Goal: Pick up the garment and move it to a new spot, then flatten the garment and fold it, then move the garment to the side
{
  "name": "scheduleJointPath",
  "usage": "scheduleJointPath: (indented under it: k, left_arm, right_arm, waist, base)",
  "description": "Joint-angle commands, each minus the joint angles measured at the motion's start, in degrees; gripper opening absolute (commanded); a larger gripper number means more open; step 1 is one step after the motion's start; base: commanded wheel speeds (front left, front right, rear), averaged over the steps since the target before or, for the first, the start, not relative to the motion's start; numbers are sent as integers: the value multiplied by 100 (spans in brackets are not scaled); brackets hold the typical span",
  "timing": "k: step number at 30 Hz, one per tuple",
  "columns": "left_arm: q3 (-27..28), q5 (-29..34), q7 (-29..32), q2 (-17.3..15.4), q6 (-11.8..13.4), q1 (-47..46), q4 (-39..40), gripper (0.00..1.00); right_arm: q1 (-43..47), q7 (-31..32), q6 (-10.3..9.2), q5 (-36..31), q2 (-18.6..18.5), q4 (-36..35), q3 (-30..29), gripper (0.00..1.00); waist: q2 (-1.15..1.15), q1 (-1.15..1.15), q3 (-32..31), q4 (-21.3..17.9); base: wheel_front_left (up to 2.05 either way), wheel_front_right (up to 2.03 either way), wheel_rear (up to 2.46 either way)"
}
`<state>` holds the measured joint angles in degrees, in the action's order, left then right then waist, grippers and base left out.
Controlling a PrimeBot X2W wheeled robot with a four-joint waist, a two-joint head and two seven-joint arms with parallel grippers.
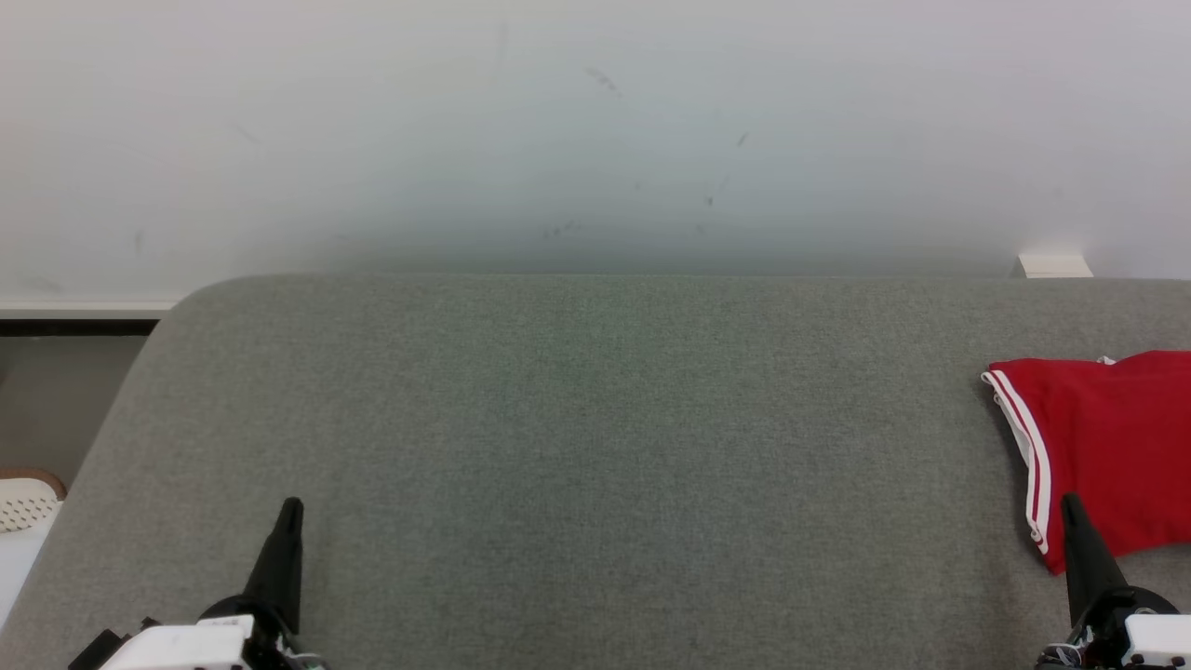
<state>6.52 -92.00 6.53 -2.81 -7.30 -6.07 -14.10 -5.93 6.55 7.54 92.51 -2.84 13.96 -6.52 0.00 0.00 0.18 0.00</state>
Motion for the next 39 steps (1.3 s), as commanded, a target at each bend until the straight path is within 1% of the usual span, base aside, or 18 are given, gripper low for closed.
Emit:
scheduleJointPath:
  k: [1,39]
  left_arm:
    - [9,-79,20,-12,-36,-35,9,0]
    - [9,-79,19,-12,-36,-35,9,0]
  right_arm:
    - [-60,21,-10,-25,-5,15,-21,0]
    - [-60,17,-10,-22,-6,15,-18,0]
  waist:
    - [0,0,0,0]
    - [0,0,0,0]
  base:
    - [0,0,0]
    - [0,0,0]
